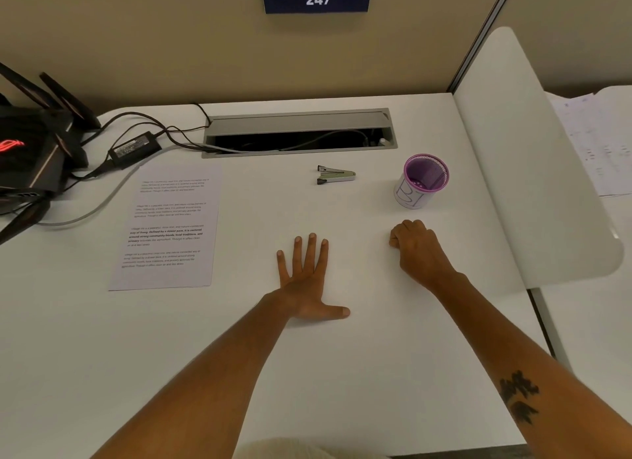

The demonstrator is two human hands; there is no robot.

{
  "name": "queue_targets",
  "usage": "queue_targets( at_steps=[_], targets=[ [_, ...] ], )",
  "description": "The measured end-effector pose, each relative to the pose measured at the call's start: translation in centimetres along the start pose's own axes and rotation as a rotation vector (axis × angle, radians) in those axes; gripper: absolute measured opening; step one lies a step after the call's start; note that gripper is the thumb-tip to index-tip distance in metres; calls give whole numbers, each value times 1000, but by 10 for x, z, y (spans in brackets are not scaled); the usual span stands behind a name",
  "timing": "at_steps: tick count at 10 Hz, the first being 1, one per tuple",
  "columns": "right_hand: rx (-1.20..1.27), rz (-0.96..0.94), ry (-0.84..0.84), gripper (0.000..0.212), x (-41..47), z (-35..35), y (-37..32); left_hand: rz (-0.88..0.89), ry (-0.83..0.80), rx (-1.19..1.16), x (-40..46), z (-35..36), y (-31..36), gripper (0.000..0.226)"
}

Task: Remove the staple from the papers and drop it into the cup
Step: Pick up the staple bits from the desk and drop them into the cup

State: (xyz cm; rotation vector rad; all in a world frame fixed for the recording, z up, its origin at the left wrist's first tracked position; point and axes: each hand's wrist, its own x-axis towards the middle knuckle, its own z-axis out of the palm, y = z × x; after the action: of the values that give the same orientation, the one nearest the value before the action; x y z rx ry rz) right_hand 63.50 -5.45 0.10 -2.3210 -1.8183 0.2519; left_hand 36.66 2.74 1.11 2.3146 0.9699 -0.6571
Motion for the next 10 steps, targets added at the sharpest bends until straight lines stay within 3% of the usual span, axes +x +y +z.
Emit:
queue_targets(
  at_steps=[2,4,10],
  targets=[
    [237,132,145,33,28,-56,0,-2,-8,6,1,1,-1,152],
    [224,242,293,16,68,-108,19,1,-8,-1,1,2,-2,151],
    [252,211,440,18,76,-111,30,3,14,-9,3,4,-3,152]
  ],
)
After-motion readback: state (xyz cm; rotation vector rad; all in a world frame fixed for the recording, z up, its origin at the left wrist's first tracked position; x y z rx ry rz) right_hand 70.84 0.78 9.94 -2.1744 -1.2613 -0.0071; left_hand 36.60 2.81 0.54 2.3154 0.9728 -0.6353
